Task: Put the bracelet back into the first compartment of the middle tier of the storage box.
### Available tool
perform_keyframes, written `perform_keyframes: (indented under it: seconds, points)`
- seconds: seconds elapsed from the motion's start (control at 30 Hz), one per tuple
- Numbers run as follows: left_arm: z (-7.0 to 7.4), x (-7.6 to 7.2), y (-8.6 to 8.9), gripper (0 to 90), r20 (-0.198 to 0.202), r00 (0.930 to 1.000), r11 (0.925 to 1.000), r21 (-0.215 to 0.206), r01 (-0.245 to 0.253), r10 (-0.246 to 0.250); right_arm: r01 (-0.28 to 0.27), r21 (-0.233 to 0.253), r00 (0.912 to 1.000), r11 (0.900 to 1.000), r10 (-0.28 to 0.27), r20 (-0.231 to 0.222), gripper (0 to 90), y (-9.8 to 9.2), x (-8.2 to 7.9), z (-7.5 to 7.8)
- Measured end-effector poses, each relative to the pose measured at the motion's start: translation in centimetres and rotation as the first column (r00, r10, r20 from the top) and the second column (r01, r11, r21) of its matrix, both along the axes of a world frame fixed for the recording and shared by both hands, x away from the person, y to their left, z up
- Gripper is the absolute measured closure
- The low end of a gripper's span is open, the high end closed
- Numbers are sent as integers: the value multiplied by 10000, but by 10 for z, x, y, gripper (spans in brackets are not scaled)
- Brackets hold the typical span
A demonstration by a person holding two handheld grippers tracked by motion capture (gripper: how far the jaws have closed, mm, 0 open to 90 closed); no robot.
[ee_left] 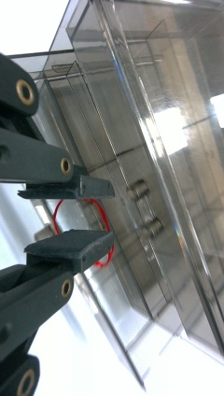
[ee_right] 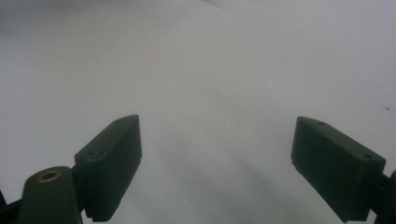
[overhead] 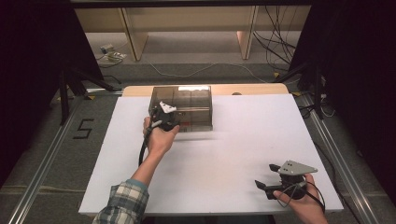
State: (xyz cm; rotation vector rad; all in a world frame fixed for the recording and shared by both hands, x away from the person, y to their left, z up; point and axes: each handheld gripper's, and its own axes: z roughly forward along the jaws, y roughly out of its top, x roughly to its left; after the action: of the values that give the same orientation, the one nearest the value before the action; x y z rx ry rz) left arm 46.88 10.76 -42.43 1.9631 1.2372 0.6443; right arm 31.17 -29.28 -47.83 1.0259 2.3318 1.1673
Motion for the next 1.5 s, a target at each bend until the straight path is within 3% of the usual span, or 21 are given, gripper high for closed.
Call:
perform_keyframes:
  seconds: [0.13, 0.23, 0.43, 0.7, 1.27, 1.5]
  points:
    - [7, -9, -4, 720, 188, 9992, 9993, -13, 366, -366, -13, -63, 10000, 10000, 13, -27, 170, 1, 0, 0]
    - [5, -11, -8, 751, -30, 9980, 9979, 121, 631, -630, -11, -76, 10000, 10000, 10, -25, 169, 1, 0, 0]
    - [-1, -13, -11, 893, -261, 9965, 9965, 210, 806, -800, -10, -59, 10000, 10000, 10, -14, 169, 0, 0, 0]
    - [-6, -11, -14, 897, -348, 9963, 9941, 733, 804, -780, -44, -62, 10000, 10000, 44, 34, 169, 0, 0, 0]
    - [-6, -1, -11, 897, -4, 9995, 9984, 459, 324, -325, -37, -16, 10000, 10000, 37, 45, 169, 0, 0, 0]
    - [0, -11, -12, 887, 255, 9980, 9978, 354, 567, -576, -9, 9, 10000, 10000, 9, 31, 169, 0, 0, 0]
